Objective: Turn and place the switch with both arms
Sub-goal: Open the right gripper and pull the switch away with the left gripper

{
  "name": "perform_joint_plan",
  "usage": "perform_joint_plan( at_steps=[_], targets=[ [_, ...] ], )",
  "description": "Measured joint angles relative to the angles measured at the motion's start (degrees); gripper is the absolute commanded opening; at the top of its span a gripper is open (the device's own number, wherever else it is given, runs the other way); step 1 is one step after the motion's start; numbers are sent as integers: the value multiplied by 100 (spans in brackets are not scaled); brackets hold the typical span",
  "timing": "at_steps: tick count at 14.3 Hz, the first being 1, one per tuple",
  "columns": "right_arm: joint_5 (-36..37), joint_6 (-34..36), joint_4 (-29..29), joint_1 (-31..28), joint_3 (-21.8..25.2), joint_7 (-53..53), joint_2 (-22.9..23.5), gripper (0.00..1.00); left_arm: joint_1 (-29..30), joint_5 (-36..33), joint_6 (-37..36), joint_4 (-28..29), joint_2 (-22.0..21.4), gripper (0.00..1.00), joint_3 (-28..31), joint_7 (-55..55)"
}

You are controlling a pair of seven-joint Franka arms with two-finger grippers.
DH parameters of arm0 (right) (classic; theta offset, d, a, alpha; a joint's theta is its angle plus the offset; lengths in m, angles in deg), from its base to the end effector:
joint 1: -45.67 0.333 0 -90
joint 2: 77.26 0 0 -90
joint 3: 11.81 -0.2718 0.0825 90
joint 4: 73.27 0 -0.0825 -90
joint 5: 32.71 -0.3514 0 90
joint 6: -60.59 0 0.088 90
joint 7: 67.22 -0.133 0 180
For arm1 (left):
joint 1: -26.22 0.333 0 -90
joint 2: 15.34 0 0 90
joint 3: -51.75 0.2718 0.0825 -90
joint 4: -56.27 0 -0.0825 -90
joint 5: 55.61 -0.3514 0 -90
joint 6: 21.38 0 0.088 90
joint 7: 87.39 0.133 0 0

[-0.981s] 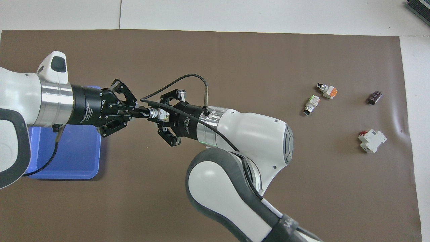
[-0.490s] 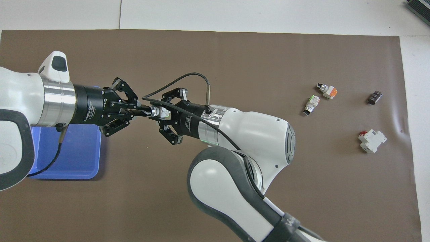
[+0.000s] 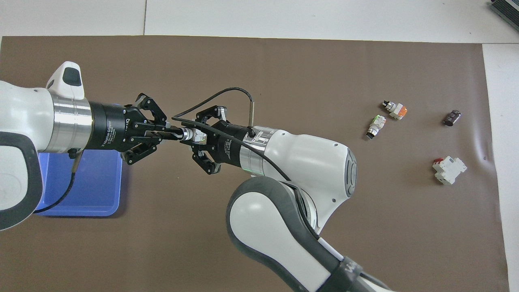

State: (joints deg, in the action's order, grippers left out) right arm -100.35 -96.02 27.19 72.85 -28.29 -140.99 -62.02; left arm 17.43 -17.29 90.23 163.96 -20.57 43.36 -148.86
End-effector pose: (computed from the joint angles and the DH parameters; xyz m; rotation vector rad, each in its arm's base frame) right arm 0.4967 0.4183 0.4416 -1.5446 1.4720 0.5144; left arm 0.4898 -0.2129 0.5165 2.2399 1.1889 -0.3645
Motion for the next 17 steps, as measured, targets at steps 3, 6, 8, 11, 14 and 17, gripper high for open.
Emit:
perform_joint_plan(
  at_steps=[3, 6, 8, 11, 14, 17],
  targets=[
    [0, -32, -10, 15, 0, 156, 9, 100, -60, -15, 18, 19, -6, 0, -23, -76],
    [0, -38, -10, 7, 7, 302, 21, 100, -60, -14, 21, 21, -6, 0, -22, -76],
    [0, -38, -9, -1, 13, 342, 39, 100, -56, -13, 69, 21, -7, 0, -9, -76],
    [0, -38, -4, -2, 19, 348, 56, 100, -20, -130, 118, 23, -7, 0, 46, -38],
    [0, -42, -3, -4, 22, 348, 58, 100, 315, -305, 113, 45, -8, 0, 72, 191],
    [32, -69, 1, -21, 34, 378, 44, 100, 630, -883, 53, 146, -14, 0, 91, 573]
  ],
)
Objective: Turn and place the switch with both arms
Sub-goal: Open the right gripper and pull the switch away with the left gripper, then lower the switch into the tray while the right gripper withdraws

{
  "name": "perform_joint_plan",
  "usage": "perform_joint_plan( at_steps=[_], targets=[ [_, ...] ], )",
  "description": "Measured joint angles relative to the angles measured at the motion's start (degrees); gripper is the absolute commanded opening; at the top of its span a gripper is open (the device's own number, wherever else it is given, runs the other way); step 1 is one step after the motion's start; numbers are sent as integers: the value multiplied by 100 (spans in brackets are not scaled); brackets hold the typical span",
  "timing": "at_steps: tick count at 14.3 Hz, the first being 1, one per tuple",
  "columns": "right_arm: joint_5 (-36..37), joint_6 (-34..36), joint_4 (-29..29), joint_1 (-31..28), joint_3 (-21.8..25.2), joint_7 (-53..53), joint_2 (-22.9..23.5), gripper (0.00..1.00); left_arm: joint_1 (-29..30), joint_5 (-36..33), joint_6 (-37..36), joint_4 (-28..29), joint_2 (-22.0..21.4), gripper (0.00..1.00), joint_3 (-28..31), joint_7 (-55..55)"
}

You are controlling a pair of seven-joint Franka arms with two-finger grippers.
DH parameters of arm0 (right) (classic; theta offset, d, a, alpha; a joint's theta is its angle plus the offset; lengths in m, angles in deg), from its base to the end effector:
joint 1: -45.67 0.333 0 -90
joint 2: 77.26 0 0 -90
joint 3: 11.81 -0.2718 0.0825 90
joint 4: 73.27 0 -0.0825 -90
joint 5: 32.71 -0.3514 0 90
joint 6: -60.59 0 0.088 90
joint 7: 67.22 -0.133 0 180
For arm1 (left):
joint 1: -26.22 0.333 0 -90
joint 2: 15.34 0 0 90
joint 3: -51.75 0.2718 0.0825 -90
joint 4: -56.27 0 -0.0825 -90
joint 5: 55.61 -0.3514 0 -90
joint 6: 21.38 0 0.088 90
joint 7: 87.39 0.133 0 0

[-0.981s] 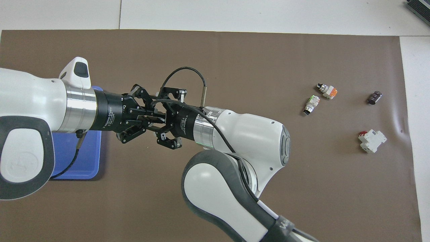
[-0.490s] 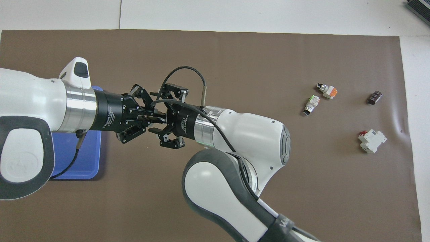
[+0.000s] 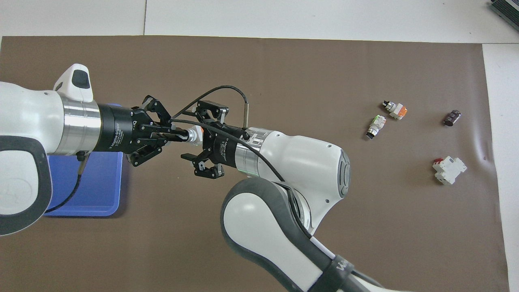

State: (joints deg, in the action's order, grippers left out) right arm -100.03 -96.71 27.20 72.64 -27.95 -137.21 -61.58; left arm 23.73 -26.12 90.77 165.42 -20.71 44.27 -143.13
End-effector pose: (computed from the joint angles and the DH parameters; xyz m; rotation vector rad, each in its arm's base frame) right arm 0.5024 0.4129 0.4372 -1.5817 1.4304 0.4564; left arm 0.5111 -0.1366 0.4993 2.3560 1.2279 -0.1884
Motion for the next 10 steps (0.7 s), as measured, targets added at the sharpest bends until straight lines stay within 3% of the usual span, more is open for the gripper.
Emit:
perform_joint_plan(
  at_steps=[3, 6, 10],
  targets=[
    [382, -32, 159, -120, 7, 43, -194, 100, 266, -420, -18, 203, -45, 0, 7, 544],
    [1072, -31, 670, -469, 10, 283, -764, 100, 657, -1060, -21, 638, -212, 0, 16, 1560],
    [2098, 158, 1249, -1249, 21, 1522, -1244, 100, 1362, -1647, 113, 1161, -357, 0, 35, 3217]
  ],
)
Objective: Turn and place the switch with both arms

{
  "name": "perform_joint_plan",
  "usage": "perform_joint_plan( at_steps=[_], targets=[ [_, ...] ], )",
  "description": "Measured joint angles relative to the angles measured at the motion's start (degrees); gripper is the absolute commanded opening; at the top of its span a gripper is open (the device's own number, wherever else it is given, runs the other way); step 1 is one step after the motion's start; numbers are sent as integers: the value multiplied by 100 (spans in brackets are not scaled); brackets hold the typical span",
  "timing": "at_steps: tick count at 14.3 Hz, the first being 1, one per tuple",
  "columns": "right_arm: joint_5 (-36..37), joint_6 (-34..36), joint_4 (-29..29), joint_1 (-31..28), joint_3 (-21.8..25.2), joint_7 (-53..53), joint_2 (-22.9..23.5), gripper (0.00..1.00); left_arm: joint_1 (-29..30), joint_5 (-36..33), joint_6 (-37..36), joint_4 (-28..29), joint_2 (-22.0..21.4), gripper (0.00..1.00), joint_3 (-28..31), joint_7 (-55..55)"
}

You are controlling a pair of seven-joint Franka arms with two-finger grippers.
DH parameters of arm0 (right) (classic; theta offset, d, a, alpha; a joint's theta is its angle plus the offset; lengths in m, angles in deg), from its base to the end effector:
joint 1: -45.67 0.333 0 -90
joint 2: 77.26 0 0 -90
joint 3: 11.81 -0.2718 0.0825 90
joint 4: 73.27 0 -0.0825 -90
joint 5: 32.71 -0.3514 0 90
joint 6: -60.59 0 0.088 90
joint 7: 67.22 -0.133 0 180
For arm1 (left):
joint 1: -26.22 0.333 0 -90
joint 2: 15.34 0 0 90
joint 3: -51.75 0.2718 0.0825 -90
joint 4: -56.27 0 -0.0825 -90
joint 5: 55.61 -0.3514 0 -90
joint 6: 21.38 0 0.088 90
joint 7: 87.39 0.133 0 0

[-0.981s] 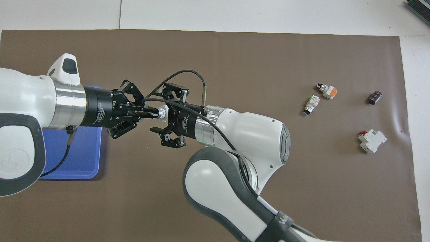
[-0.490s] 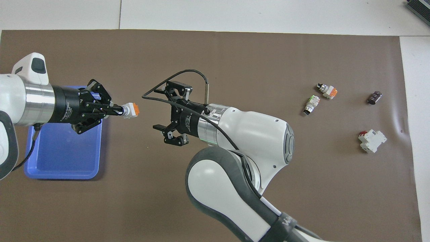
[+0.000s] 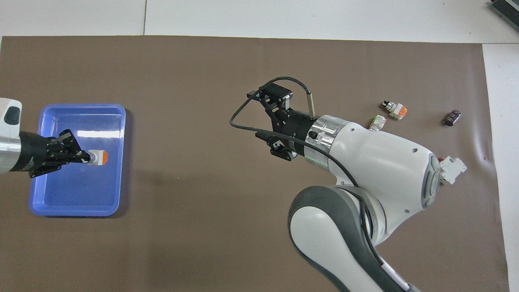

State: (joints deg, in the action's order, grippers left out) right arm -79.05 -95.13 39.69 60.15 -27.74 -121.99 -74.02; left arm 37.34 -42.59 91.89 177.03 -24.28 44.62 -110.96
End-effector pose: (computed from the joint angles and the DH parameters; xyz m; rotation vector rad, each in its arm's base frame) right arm 0.5264 0.2849 0.4659 -1.9664 1.1569 -0.0958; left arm 0.4887 0.0132 0.4307 2.8307 0.8290 -0.0115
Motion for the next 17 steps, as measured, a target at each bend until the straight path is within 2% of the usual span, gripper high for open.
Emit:
perform_joint_plan(
  at_steps=[4, 6, 8, 10, 13, 15, 17],
  targets=[
    [2065, 1232, 22, -1147, 14, 1624, -4, 100, 346, -521, 880, 622, 72, 0, 2, 1083],
    [3252, 1749, -45, -1438, 17, 2075, -12, 100, 413, -894, 1196, 721, 199, 0, 1, 1399],
    [4058, 2385, -271, -1647, 18, 2331, -44, 100, 510, -1168, 1356, 721, 306, 0, 0, 1725],
    [4400, 3206, -666, -1857, 24, 2641, -105, 100, 704, -1240, 1445, 721, 378, 0, -2, 2170],
    [4464, 4188, -1033, -2121, 144, 3164, -359, 100, 1100, -1251, 1642, 722, 522, 0, 2, 2887],
    [4478, 4682, -1080, -2003, 575, 3495, -606, 100, 1215, -1251, 1713, 723, 601, 0, 4, 3087],
    [4497, 5158, -1192, -1743, 1197, 3931, -817, 100, 1226, -1253, 1723, 734, 636, 0, -7, 3112]
  ],
)
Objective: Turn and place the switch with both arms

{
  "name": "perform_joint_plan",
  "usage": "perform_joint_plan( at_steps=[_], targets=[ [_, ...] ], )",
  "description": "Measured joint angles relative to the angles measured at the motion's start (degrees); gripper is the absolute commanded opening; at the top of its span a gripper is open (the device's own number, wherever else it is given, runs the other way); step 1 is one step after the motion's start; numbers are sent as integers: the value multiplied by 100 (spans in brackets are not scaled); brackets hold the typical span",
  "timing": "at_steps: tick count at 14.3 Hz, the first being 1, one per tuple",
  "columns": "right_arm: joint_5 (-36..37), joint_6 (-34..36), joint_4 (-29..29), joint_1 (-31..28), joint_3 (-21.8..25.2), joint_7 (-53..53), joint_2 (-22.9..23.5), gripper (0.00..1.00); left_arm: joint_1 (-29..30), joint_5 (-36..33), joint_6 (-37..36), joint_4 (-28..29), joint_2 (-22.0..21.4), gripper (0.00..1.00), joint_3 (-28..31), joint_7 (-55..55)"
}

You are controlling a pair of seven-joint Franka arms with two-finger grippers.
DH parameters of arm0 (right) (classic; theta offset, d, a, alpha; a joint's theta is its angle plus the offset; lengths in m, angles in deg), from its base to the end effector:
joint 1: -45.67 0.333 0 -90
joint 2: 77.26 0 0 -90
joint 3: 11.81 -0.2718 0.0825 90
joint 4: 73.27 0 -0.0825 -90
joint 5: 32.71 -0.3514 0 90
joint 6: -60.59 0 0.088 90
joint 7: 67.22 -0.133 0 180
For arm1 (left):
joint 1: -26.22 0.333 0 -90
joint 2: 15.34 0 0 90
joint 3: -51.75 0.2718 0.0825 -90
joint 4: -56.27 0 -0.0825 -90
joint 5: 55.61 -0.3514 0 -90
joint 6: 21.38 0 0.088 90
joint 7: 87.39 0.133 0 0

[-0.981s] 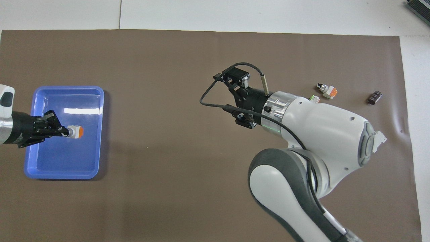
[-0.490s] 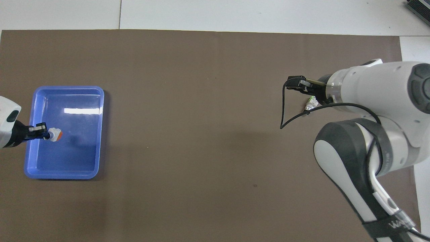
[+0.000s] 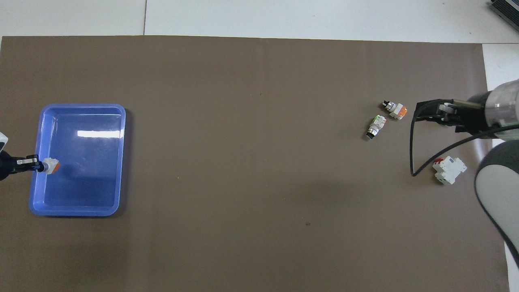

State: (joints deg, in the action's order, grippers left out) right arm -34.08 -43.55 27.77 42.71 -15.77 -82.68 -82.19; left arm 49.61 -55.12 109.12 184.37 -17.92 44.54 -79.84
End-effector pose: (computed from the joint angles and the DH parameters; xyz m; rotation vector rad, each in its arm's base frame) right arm 0.5226 0.0128 0.5360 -3.0716 0.3960 -0.2109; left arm 0.4835 0.1399 0.3462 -3.1126 -0.2429 -0.1327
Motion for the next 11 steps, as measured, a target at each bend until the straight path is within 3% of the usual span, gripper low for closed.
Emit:
perform_joint_plan(
  at_steps=[3, 5, 11],
  targets=[
    [63, 971, -587, 510, 1019, 719, -112, 100, -2, -1, -137, 49, 21, 0, -34, 1],
    [126, 1467, -1028, 711, 1442, 948, -49, 100, -12, -1, -374, 48, 21, 0, -64, 3],
    [210, 1695, -1274, 694, 1395, 967, 317, 100, -25, -7, -590, 45, 20, 0, -66, 65]
  ],
)
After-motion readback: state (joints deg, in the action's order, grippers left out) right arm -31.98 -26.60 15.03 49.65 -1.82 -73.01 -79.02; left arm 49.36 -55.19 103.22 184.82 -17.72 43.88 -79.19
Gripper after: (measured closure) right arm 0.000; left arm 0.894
